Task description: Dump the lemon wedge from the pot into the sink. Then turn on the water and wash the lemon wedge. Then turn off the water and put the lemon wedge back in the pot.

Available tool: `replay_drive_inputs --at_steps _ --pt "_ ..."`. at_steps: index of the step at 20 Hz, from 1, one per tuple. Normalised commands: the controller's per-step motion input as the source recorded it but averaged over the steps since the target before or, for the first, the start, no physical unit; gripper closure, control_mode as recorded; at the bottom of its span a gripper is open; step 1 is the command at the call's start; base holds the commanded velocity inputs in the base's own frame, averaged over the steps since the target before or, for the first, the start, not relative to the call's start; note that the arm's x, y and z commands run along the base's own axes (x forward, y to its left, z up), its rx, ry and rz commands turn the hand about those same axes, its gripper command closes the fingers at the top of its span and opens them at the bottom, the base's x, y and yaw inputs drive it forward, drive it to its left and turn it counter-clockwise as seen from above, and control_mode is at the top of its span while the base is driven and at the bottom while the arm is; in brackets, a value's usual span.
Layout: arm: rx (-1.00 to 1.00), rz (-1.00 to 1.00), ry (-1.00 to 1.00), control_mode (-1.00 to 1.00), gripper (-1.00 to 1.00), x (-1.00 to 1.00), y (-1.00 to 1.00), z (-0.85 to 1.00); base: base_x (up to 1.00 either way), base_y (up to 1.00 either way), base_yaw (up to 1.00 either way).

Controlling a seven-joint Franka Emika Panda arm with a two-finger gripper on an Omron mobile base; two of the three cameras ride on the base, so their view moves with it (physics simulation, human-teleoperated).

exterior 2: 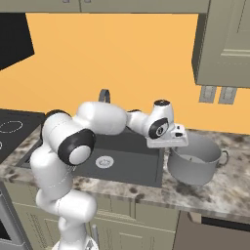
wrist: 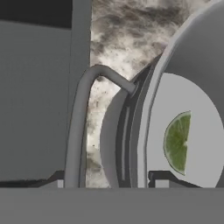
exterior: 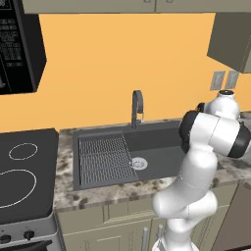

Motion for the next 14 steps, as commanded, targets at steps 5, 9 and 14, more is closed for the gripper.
replay_drive_inputs --at_steps 5,9,14 --pt "0.00 0.03 0.00 -1.00 1.00 -0.11 1.00 0.01 0.00 0.00 0.00" --pt "0.00 0.00 0.00 -1.00 1.00 -0.28 0.91 0.14 0.00 0.00 0.00" --pt "0.00 0.00 -0.01 -1.00 1.00 -0.20 0.56 0.35 0.00 0.00 0.00"
